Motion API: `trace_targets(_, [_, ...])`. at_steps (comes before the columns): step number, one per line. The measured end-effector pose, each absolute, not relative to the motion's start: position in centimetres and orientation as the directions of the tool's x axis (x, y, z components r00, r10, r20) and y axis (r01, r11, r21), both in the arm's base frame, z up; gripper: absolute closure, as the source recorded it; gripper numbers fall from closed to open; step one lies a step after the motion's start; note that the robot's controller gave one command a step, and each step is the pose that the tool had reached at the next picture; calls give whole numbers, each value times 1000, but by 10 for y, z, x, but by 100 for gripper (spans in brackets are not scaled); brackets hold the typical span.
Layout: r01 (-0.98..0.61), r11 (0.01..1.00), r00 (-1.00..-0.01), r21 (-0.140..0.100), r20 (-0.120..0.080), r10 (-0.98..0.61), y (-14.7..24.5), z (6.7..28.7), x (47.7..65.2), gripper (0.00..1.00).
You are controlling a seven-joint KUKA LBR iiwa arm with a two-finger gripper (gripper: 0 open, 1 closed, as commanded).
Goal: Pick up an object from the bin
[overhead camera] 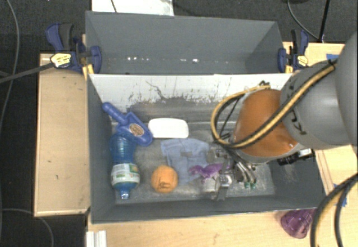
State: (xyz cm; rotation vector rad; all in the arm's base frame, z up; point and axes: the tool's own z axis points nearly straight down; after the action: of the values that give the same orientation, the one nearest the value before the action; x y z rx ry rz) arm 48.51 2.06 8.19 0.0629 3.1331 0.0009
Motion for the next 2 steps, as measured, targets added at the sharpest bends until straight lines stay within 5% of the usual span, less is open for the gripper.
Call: trace_targets(2, [249,968,-968,3,-8,249,6,100,480,0])
